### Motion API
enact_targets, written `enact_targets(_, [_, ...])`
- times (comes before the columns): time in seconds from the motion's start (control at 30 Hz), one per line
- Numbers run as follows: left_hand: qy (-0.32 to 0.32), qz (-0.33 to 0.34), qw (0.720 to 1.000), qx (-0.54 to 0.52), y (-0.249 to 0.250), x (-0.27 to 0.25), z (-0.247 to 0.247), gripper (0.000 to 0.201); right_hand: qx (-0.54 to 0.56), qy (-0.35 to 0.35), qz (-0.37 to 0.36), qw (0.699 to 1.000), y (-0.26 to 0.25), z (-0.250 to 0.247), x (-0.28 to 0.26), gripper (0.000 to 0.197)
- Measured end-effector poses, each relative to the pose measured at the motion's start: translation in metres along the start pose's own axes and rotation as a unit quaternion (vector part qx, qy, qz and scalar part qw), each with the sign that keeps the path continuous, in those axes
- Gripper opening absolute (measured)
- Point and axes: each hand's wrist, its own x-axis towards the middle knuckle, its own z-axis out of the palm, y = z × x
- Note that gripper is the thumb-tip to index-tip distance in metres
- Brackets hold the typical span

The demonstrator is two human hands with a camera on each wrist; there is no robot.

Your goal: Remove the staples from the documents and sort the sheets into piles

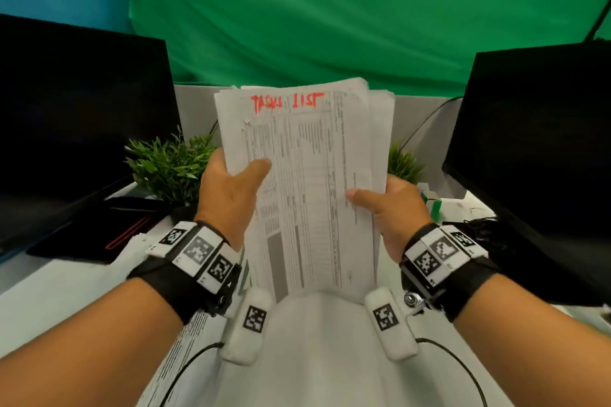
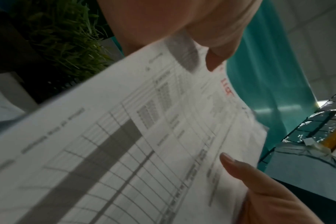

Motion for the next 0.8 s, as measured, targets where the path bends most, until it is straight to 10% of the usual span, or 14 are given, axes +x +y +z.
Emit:
enact_targets(0.5, [-0.123,0.004,0.992,-0.023,0.008,0.008,-0.016,0.057,0.014,-0.044,-0.047,0.998,-0.014,-0.002,0.001,0.032])
enact_targets(0.8, [-0.137,-0.018,0.989,0.056,0.004,0.001,-0.013,0.033,0.012,-0.026,-0.045,0.999,-0.014,-0.001,0.004,0.031])
